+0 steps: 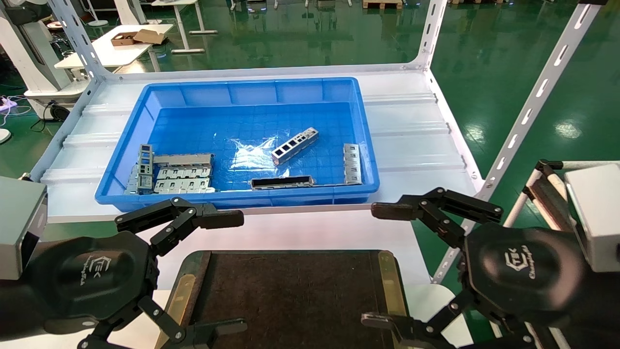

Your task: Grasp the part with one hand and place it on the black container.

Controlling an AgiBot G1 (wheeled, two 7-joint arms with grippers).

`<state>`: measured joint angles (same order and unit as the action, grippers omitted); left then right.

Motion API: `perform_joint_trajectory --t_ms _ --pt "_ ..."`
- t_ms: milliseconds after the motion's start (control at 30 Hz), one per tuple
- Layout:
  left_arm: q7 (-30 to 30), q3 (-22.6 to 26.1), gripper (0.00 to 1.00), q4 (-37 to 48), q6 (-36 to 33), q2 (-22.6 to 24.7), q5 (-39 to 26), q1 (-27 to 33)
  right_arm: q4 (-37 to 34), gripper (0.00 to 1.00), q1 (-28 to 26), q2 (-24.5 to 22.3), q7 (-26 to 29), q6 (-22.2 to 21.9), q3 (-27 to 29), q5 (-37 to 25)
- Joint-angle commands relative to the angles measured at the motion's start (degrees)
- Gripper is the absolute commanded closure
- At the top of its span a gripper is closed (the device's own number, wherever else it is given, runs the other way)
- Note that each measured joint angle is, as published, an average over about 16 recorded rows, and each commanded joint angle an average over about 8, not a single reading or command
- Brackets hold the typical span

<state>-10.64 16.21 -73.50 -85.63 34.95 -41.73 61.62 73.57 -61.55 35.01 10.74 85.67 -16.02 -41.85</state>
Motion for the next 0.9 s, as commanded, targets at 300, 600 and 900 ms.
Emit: perform_joint_trajectory --t_ms 300,600,900 --pt "0.0 0.0 0.00 0.0 0.0 0.0 0.0 0.0 0.0 0.00 0.0 0.0 0.0 0.0 0.0 0.0" --pt "0.0 0.0 0.00 0.0 0.0 0.0 0.0 0.0 0.0 0.00 0.0 0.0 0.0 0.0 0.0 0.0" --pt "0.0 0.0 0.00 0.0 0.0 0.0 0.0 0.0 0.0 0.00 0.0 0.0 0.0 0.0 0.0 0.0"
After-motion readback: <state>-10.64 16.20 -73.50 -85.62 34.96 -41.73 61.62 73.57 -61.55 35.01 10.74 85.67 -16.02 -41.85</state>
